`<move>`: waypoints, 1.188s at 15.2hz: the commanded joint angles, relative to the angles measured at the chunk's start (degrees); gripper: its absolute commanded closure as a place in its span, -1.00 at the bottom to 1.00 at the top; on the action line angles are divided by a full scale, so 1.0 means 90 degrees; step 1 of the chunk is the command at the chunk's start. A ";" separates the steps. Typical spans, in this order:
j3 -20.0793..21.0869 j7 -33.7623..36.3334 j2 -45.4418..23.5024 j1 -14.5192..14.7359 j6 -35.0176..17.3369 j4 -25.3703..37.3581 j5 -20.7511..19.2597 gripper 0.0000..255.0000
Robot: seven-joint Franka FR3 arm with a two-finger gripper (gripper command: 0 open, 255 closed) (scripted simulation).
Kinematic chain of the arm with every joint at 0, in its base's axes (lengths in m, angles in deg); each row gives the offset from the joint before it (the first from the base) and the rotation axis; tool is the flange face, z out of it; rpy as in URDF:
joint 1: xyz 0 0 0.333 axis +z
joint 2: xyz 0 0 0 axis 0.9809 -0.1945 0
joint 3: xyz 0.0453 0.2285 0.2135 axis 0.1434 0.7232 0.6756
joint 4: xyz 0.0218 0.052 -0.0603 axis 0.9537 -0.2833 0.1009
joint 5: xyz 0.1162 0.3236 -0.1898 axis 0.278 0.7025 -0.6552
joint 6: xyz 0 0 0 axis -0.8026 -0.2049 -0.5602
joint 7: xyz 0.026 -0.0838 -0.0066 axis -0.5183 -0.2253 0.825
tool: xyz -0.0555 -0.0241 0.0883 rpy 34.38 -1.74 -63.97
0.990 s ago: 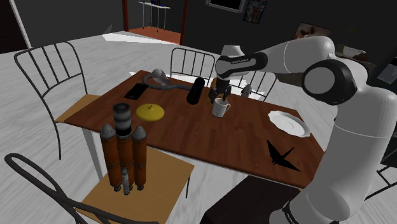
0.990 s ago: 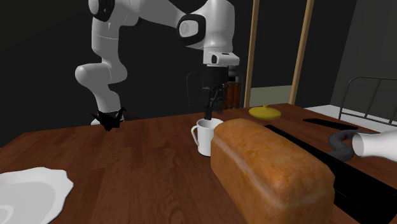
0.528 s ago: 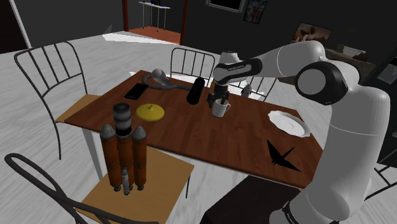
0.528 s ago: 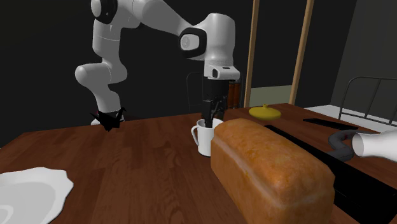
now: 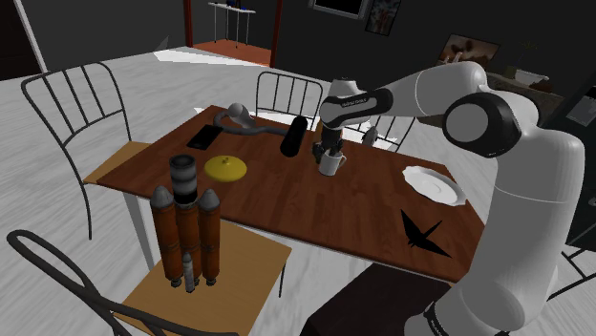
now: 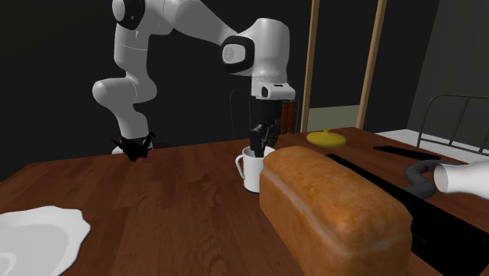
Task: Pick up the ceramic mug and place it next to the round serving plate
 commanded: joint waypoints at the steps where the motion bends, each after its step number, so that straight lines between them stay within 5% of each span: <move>1: 0.0000 0.0000 0.0000 0.0000 0.0000 0.0000 0.0000 1.00; 9: 0.0000 0.0000 0.0000 0.0000 0.0000 0.0000 0.0000 1.00; 18: -0.0005 -0.0027 0.0294 0.0007 0.0654 0.0362 -0.0005 1.00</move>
